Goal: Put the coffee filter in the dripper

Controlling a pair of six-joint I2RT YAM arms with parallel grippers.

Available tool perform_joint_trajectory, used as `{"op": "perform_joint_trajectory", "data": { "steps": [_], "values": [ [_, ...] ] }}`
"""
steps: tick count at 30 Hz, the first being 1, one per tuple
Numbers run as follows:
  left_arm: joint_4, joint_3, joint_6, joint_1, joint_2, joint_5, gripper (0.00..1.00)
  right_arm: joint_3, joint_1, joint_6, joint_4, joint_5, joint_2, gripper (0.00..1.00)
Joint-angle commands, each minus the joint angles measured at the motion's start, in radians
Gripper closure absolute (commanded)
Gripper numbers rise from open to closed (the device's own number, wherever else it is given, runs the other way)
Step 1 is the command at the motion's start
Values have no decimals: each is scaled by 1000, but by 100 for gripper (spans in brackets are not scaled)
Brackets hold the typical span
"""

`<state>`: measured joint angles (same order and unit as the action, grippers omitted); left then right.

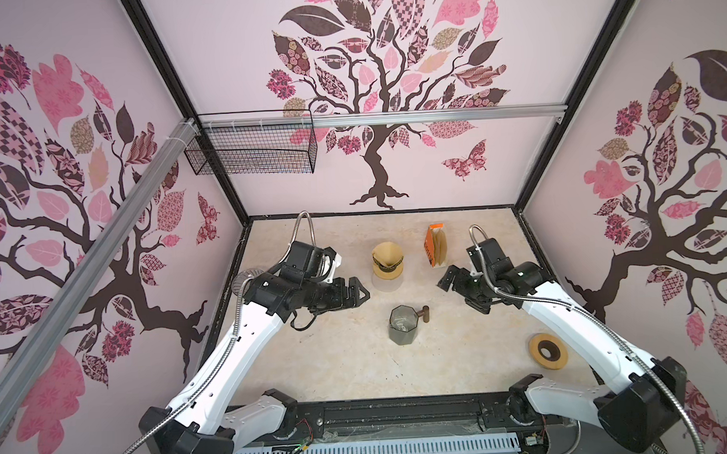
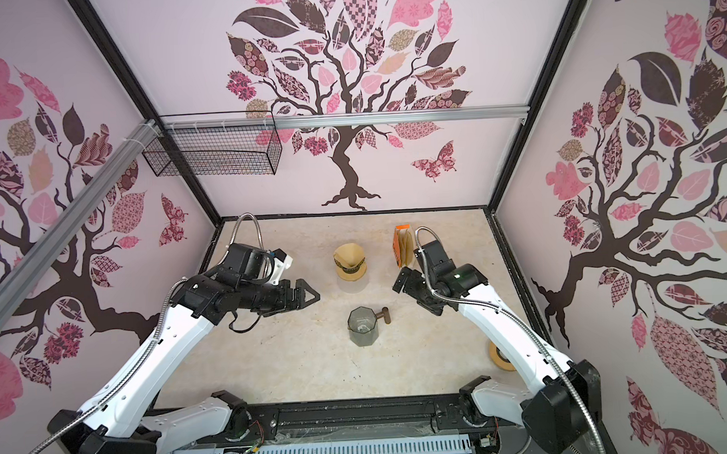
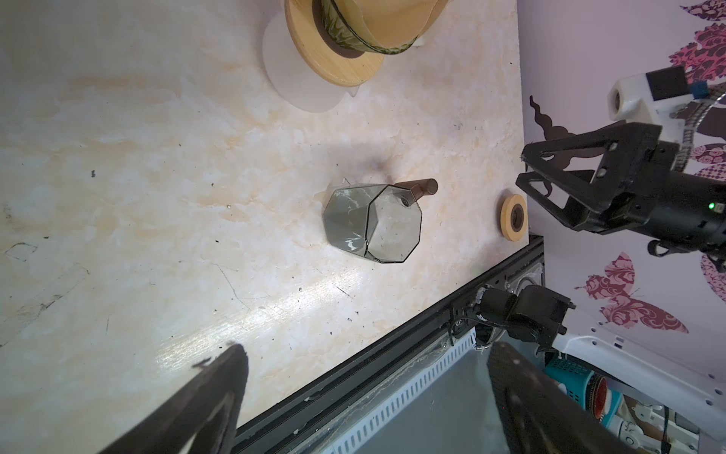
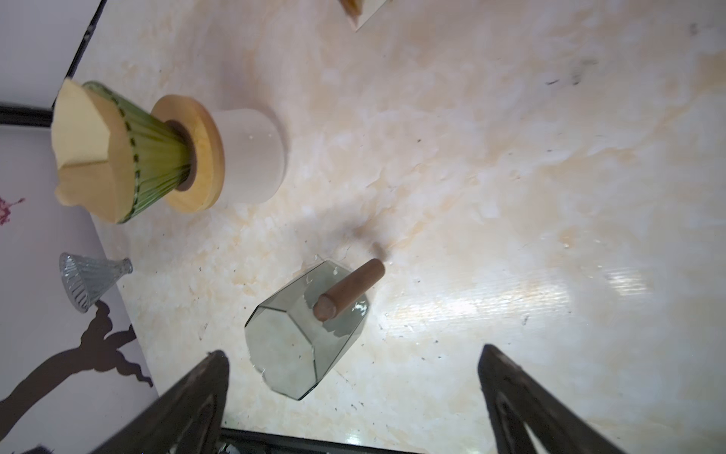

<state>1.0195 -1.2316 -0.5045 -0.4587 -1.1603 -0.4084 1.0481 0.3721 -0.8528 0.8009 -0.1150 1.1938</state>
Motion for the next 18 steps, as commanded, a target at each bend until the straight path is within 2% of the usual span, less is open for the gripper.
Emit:
{"op": "perform_joint_trajectory", "data": {
  "steps": [1, 7, 10, 15, 18],
  "values": [
    [-45, -27, -13, -3, -20, 15, 2, -71, -99, 61, 31, -3, -22, 0],
    [-39, -58, 5, 2, -52, 61, 2, -166, -258, 99, 27, 54, -45, 0],
    [-27, -65, 12, 8, -78, 69, 2, -213, -343, 102, 25, 37, -61, 0],
    [-15, -73, 17, 10, -108, 65, 2, -267, -427, 87, 52, 132, -118, 0],
    [-5, -78, 23, 9, -120, 66, 2, -314, -516, 80, 50, 114, -138, 0]
  ]
}}
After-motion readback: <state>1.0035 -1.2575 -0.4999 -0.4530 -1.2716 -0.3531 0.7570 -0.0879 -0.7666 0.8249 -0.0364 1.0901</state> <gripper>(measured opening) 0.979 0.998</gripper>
